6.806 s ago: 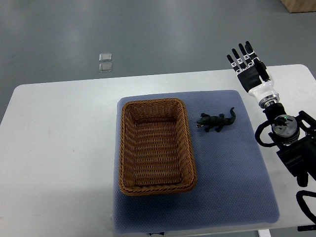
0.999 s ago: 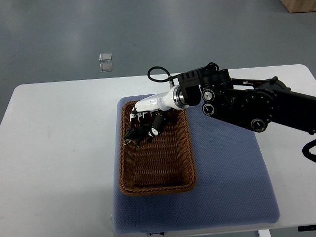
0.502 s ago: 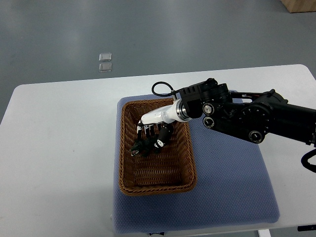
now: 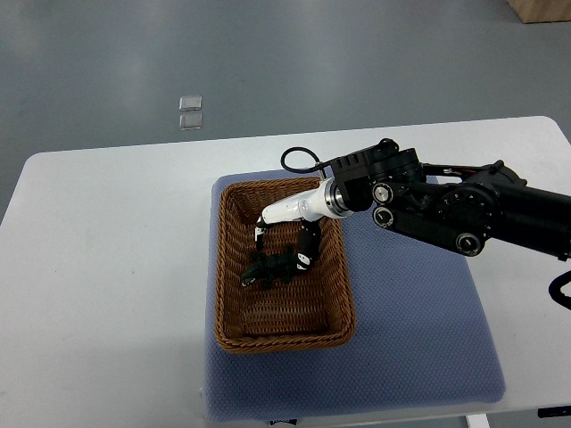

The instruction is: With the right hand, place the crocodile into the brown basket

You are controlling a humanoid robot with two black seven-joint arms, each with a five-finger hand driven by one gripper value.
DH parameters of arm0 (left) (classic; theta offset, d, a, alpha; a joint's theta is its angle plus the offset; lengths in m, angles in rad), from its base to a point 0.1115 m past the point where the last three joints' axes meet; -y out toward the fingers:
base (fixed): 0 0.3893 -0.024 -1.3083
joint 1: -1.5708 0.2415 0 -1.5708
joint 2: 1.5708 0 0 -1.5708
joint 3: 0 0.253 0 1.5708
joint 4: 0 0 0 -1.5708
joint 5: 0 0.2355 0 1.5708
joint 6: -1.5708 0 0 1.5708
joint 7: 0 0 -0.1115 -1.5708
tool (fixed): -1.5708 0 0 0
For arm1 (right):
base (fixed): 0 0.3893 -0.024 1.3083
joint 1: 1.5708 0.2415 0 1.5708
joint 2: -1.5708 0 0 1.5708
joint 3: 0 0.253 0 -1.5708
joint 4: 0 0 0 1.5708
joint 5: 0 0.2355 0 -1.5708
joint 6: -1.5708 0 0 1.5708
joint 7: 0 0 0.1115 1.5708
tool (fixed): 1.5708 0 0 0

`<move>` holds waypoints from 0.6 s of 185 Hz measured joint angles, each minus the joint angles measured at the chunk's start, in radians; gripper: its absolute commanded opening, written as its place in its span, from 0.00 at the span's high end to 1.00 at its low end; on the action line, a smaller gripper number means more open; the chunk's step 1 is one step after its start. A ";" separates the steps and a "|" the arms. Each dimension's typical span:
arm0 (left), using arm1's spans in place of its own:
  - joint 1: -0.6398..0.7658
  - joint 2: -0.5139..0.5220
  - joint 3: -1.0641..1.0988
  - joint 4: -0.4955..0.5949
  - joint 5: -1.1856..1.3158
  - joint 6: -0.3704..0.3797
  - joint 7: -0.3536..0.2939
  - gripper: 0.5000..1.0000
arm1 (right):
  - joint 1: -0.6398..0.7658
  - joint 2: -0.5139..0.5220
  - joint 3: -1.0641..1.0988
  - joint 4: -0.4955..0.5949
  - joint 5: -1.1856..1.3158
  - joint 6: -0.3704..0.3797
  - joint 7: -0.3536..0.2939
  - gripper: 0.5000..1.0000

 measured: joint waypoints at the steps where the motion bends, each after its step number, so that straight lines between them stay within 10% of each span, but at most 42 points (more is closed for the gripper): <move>1: 0.000 0.000 0.000 0.000 0.000 0.000 0.000 0.00 | 0.001 -0.002 0.002 0.000 0.001 0.001 0.000 0.17; 48: 0.000 0.000 -0.001 -0.001 0.000 0.000 0.000 0.00 | 0.004 -0.079 0.292 -0.008 0.015 0.006 0.006 0.16; 111: 0.000 0.000 -0.002 -0.002 0.001 -0.002 0.001 0.00 | -0.325 -0.034 0.892 -0.148 0.495 -0.082 0.066 0.16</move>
